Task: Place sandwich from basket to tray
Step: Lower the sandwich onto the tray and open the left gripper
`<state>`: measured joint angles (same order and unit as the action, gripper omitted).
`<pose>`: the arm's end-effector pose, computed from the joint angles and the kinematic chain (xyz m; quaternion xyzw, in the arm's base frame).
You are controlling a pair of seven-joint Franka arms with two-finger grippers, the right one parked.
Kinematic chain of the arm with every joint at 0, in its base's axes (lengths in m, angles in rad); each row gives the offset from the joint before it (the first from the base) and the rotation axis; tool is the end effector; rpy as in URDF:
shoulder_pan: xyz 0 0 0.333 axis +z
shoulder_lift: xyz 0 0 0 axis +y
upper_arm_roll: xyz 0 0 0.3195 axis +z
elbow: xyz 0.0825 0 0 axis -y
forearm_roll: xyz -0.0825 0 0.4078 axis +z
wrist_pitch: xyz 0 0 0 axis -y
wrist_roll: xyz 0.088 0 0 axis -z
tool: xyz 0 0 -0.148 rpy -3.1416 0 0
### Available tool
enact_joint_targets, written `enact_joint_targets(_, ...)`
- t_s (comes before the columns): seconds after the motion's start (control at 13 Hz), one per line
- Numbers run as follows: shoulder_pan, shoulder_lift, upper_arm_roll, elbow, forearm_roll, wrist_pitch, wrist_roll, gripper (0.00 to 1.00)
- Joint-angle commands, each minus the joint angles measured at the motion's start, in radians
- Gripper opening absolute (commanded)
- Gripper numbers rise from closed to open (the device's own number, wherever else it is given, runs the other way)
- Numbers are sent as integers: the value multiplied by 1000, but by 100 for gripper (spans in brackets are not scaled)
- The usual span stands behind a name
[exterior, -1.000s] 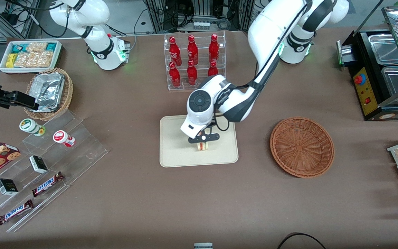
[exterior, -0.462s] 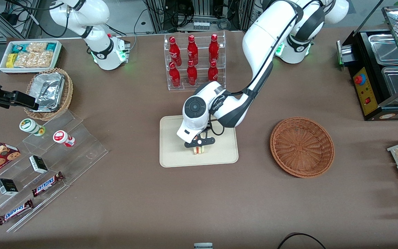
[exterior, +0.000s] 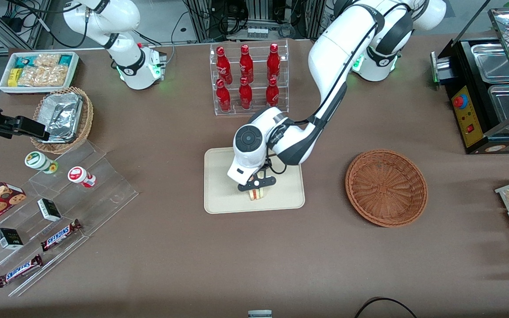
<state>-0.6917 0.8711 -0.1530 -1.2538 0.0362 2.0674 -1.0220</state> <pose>0.5300 -0.5560 0.1836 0.9933 0.1048 -0.0492 0.0064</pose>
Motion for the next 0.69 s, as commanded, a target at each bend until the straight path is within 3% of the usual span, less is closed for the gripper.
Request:
enact_joint_targets(0.0,-17,-7,13,28,13,-10,-32,100)
enact_joint_targets(0.62,-8,-118,10,63,5,-173,-23,100)
